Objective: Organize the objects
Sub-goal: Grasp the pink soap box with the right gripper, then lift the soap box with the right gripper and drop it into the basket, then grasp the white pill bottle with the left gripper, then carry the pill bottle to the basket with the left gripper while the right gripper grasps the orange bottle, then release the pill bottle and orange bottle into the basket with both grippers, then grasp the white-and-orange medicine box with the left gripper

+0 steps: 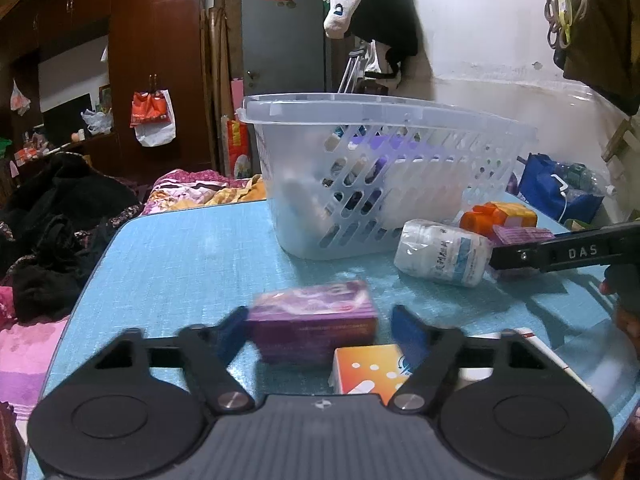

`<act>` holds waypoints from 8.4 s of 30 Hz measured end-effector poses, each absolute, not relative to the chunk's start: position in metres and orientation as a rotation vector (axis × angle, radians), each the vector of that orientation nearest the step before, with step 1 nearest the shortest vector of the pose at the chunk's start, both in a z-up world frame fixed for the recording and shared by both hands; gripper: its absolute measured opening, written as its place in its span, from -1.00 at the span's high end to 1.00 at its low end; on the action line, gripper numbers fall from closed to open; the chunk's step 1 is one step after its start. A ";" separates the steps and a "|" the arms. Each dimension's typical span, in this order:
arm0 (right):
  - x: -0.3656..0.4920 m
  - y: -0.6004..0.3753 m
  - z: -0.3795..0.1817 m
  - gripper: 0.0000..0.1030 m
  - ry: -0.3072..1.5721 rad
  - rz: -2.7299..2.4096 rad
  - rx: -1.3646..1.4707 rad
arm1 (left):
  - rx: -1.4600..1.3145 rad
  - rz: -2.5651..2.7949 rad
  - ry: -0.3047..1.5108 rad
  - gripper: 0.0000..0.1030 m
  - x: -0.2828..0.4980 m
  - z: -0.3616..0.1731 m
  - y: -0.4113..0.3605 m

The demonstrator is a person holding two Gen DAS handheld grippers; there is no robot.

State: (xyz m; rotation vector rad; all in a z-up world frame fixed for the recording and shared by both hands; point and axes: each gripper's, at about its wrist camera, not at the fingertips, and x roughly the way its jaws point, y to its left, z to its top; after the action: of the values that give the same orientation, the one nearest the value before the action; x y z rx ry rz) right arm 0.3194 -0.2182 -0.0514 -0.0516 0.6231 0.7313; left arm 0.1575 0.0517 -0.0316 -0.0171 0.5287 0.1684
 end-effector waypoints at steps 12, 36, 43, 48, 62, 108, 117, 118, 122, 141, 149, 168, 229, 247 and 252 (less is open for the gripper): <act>0.319 -0.253 -0.045 -0.36 0.545 0.824 0.158 | -0.075 0.125 0.436 -0.35 0.144 -0.028 0.060; 0.288 -0.287 -0.033 -0.35 0.346 0.910 0.229 | -0.077 0.072 0.122 -0.35 0.101 -0.006 0.053; 0.286 -0.290 0.022 -0.35 0.237 0.926 0.190 | -0.079 0.037 0.037 -0.35 0.099 0.036 0.048; 0.294 -0.256 0.077 -0.35 0.095 0.887 0.010 | -0.086 0.009 0.063 -0.35 0.148 0.094 0.044; 0.385 -0.155 0.055 -0.35 0.377 0.800 -0.181 | -0.181 0.114 0.435 -0.35 0.321 0.091 0.084; 0.330 -0.266 -0.049 -1.00 0.544 0.788 0.024 | 0.059 -0.060 0.703 -0.81 0.275 -0.015 0.002; 0.332 -0.258 -0.048 -1.00 0.567 0.783 0.019 | 0.011 -0.049 0.717 -0.49 0.282 -0.022 0.005; 0.333 -0.255 -0.047 -1.00 0.570 0.784 0.020 | 0.004 -0.042 0.701 -0.49 0.279 -0.021 0.006; 0.337 -0.234 -0.042 -1.00 0.569 0.747 -0.002 | -0.034 -0.022 0.641 -0.49 0.260 -0.016 0.019; 0.346 -0.190 -0.050 -0.53 0.665 0.720 -0.152 | -0.122 0.012 0.569 -0.49 0.222 -0.018 0.055; 0.336 -0.224 -0.051 -0.31 0.599 0.758 -0.148 | -0.145 0.002 0.528 -0.49 0.209 -0.021 0.062; 0.262 -0.296 -0.033 -0.31 0.438 0.786 0.009 | -0.277 0.115 0.280 -0.49 0.116 -0.003 0.076; 0.287 -0.258 -0.010 -1.00 0.400 0.971 -0.030 | -0.122 -0.040 0.274 -0.93 0.174 0.037 0.074; 0.214 -0.219 -0.073 -0.70 0.320 1.209 -0.104 | -0.035 -0.238 0.319 -0.68 0.113 -0.057 0.079; 0.205 -0.220 -0.083 -0.50 0.331 1.229 -0.121 | -0.020 -0.266 0.357 -0.35 0.116 -0.065 0.076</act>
State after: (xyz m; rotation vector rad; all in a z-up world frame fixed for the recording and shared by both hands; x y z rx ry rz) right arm 0.2049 -0.2200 -0.0829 -0.1208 0.3306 1.2292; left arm 0.1160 0.0758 -0.0649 -0.0196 0.3567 -0.2662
